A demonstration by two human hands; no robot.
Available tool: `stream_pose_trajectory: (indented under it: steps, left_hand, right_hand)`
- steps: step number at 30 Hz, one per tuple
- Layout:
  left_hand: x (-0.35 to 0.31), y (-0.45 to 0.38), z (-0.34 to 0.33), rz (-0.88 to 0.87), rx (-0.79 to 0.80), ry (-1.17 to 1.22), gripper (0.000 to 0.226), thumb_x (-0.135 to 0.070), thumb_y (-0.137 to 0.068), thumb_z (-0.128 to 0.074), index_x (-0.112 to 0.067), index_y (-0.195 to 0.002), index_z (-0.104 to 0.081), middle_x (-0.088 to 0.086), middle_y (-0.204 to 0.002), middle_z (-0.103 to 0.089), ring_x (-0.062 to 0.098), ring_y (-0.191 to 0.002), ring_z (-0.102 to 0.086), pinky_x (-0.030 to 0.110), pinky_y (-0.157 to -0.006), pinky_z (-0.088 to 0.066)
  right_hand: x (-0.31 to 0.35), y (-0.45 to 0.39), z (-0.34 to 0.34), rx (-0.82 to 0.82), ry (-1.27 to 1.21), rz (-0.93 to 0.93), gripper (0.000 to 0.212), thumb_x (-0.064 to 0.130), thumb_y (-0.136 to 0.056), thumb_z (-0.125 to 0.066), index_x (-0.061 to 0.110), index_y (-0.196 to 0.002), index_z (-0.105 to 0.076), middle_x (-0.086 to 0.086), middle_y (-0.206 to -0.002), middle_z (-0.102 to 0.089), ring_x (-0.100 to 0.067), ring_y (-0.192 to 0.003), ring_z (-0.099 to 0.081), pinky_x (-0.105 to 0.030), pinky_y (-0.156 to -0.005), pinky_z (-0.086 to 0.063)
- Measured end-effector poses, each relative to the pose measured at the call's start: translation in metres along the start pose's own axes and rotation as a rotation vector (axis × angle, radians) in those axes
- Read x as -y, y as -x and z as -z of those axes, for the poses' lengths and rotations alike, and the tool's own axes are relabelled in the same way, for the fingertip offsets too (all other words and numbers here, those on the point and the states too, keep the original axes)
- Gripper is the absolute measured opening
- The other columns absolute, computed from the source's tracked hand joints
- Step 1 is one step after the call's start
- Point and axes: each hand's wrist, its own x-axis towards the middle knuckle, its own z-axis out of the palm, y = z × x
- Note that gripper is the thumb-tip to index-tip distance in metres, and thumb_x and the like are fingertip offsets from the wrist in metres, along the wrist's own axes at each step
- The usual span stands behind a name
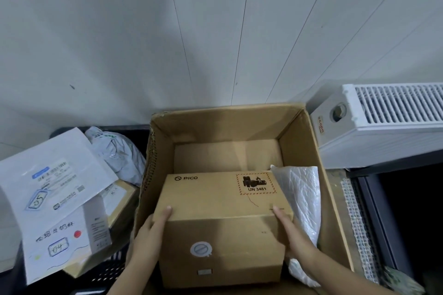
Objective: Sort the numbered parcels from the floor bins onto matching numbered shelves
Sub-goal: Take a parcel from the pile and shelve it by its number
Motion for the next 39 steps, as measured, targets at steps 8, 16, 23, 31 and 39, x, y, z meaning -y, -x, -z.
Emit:
stream_pose_trajectory:
  steps: [8, 16, 23, 31, 39]
  left_hand:
    - [-0.017, 0.028, 0.023, -0.014, 0.085, 0.054, 0.02, -0.013, -0.086, -0.055, -0.017, -0.105, -0.053, 0.007, -0.099, -0.054, 0.025, -0.089, -0.049, 0.04, -0.084, -0.041]
    - [-0.041, 0.097, 0.041, -0.216, 0.065, 0.082, 0.039, -0.008, -0.077, -0.056, -0.008, -0.115, -0.048, 0.018, -0.111, -0.056, 0.032, -0.095, -0.054, 0.04, -0.079, -0.043]
    - [-0.056, 0.165, 0.075, -0.46, 0.031, 0.126, 0.039, -0.021, -0.055, -0.044, -0.014, -0.093, -0.044, 0.008, -0.088, -0.05, 0.021, -0.078, -0.048, 0.033, -0.064, -0.036]
    - [-0.038, 0.217, 0.117, -0.396, 0.038, 0.406, 0.042, -0.051, -0.095, -0.038, -0.017, -0.083, -0.059, -0.004, -0.055, -0.062, 0.015, -0.05, -0.058, 0.029, -0.056, -0.039]
    - [-0.106, 0.288, 0.178, -0.469, 0.29, 0.24, 0.066, -0.073, -0.081, -0.046, -0.017, -0.11, -0.066, 0.014, -0.1, -0.067, 0.034, -0.087, -0.059, 0.044, -0.071, -0.05]
  right_hand:
    - [0.018, 0.037, 0.012, 0.076, 0.124, 0.091, 0.053, 0.029, -0.083, -0.066, 0.03, -0.132, -0.045, -0.001, -0.107, -0.066, -0.021, -0.095, -0.061, -0.045, -0.08, -0.057]
    - [0.07, 0.108, 0.014, 0.119, 0.175, 0.113, 0.065, 0.074, -0.076, -0.053, 0.022, -0.115, -0.059, -0.003, -0.095, -0.075, -0.025, -0.095, -0.068, -0.045, -0.089, -0.052]
    - [0.124, 0.156, 0.042, 0.245, 0.209, -0.123, 0.13, 0.101, -0.058, -0.012, -0.004, -0.111, -0.064, -0.033, -0.1, -0.066, -0.045, -0.092, -0.067, -0.062, -0.095, -0.045]
    - [0.148, 0.233, 0.036, 0.329, 0.278, 0.055, 0.073, 0.07, -0.082, -0.035, 0.007, -0.112, -0.057, -0.021, -0.104, -0.059, -0.042, -0.101, -0.059, -0.071, -0.091, -0.042]
    - [0.197, 0.331, 0.019, 0.367, 0.265, 0.43, 0.049, 0.049, -0.082, -0.041, 0.011, -0.109, -0.053, -0.02, -0.107, -0.063, -0.04, -0.105, -0.056, -0.055, -0.083, -0.047]
